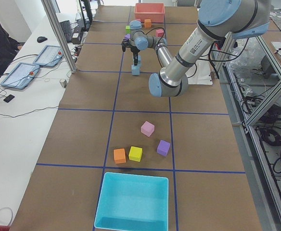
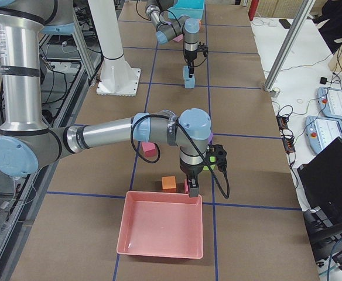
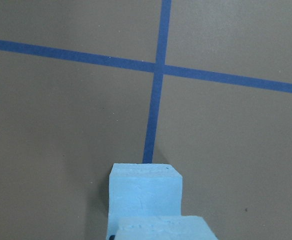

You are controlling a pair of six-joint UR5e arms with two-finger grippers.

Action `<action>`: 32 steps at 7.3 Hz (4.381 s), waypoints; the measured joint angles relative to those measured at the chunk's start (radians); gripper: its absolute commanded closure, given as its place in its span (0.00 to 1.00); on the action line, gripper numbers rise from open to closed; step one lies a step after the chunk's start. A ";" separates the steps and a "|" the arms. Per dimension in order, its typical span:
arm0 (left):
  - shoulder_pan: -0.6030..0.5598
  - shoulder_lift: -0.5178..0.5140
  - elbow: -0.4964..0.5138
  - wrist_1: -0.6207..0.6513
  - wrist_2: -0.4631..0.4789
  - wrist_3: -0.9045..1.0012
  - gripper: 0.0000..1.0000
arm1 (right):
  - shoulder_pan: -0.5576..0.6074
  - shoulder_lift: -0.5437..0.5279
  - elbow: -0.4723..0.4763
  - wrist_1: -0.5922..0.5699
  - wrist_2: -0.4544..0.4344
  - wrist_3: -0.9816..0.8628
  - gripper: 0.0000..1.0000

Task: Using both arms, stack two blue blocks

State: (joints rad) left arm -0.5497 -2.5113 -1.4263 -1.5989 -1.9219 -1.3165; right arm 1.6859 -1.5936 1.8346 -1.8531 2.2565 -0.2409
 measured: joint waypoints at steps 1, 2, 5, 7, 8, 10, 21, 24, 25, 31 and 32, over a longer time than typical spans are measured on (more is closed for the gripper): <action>-0.003 0.000 0.009 -0.003 0.007 0.010 0.47 | 0.000 0.000 0.000 0.000 0.000 0.000 0.00; -0.003 0.000 0.020 -0.008 0.014 0.015 0.47 | 0.000 0.000 0.000 0.000 0.001 0.000 0.00; -0.003 -0.001 0.033 -0.014 0.019 0.017 0.46 | 0.000 0.000 0.000 0.000 0.002 0.000 0.00; -0.002 -0.001 0.037 -0.015 0.020 0.017 0.36 | 0.000 0.000 0.000 0.000 0.003 0.000 0.00; -0.002 -0.001 0.039 -0.015 0.020 0.018 0.36 | 0.000 0.000 0.000 0.000 0.003 0.000 0.00; 0.000 0.001 0.039 -0.015 0.020 0.018 0.15 | 0.000 0.000 0.000 0.000 0.003 0.001 0.00; -0.388 0.247 -0.277 0.151 -0.323 0.459 0.03 | -0.001 0.000 -0.001 0.000 0.001 0.006 0.00; -0.603 0.514 -0.396 0.235 -0.381 0.954 0.02 | -0.002 0.003 0.000 0.000 0.000 0.007 0.00; -0.670 0.608 -0.413 0.238 -0.385 1.102 0.02 | -0.003 0.005 0.000 0.001 0.000 0.011 0.00; -0.947 0.828 -0.240 0.116 -0.423 1.552 0.02 | -0.018 0.003 -0.040 0.147 0.008 -0.003 0.00; -0.962 0.835 -0.207 0.091 -0.424 1.573 0.02 | -0.019 0.003 -0.060 0.157 0.009 -0.002 0.00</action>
State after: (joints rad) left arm -1.5115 -1.6762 -1.6335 -1.5078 -2.3455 0.2561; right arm 1.6666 -1.5902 1.7744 -1.6963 2.2660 -0.2430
